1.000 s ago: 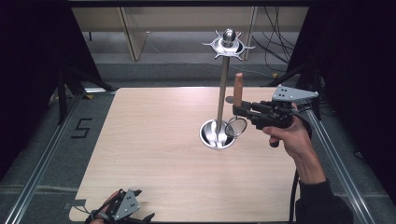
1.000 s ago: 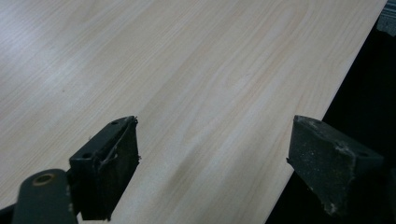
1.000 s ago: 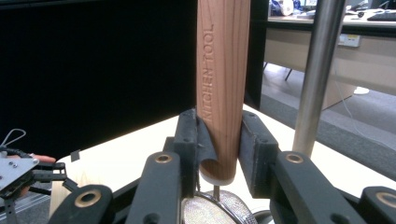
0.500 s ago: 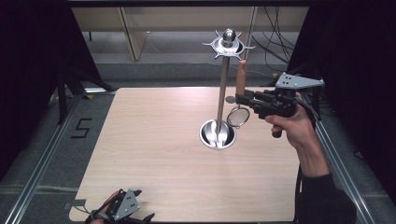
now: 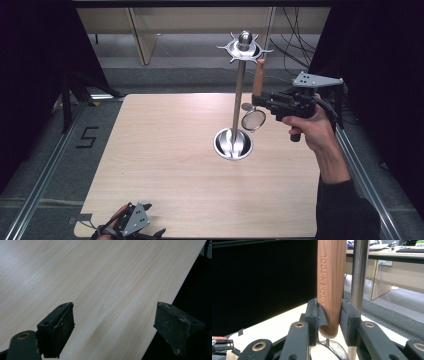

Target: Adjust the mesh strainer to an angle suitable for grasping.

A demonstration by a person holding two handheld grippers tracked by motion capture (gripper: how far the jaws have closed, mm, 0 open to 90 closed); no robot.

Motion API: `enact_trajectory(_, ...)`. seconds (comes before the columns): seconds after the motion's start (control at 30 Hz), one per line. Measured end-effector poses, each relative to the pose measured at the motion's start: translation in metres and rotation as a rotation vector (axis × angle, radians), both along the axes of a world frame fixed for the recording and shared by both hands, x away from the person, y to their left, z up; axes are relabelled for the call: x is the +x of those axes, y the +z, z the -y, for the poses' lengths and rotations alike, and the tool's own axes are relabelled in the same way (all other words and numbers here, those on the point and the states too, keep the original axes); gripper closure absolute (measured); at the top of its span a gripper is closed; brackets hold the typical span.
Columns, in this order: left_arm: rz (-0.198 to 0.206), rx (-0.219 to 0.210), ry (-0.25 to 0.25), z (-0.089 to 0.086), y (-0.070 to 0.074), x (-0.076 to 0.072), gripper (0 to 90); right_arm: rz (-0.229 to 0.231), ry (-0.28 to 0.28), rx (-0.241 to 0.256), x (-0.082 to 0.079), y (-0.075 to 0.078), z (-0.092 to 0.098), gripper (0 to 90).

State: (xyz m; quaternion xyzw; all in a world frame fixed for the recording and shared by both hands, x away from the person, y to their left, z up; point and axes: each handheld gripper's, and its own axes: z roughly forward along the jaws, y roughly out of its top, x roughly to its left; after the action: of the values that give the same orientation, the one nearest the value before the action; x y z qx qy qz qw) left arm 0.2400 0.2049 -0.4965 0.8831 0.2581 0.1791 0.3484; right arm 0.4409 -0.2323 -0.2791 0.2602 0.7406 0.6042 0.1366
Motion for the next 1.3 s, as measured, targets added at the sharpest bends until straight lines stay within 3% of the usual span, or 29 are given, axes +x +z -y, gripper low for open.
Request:
enact_trajectory(0.3,0.003,0.004,0.000,0.000,0.000,0.000,15.6,-0.009,0.012,0.005,0.001,0.001,-0.004,71.6)
enact_trajectory(0.53,0.011,0.012,0.002,0.000,0.001,0.000,15.6,-0.002,-0.023,0.003,0.004,0.000,-0.002,71.6)
enact_trajectory(0.6,0.016,-0.002,0.003,0.000,-0.001,0.000,15.6,-0.009,-0.011,-0.004,0.005,0.000,-0.002,71.6)
enact_trajectory(1.03,0.019,0.004,0.002,0.000,0.000,0.000,15.6,-0.020,-0.016,-0.019,0.013,0.002,-0.006,71.6)
enact_trajectory(1.07,0.019,0.003,0.003,0.000,0.000,0.000,15.6,-0.044,-0.017,-0.019,0.013,0.002,-0.007,71.6)
enact_trajectory(1.13,0.012,0.019,0.000,-0.001,0.001,0.000,15.6,-0.038,-0.020,-0.022,0.014,0.002,-0.007,71.6)
enact_trajectory(1.3,0.019,0.003,0.002,0.000,0.000,0.000,15.6,-0.030,-0.018,-0.028,0.017,-0.001,-0.007,71.5)
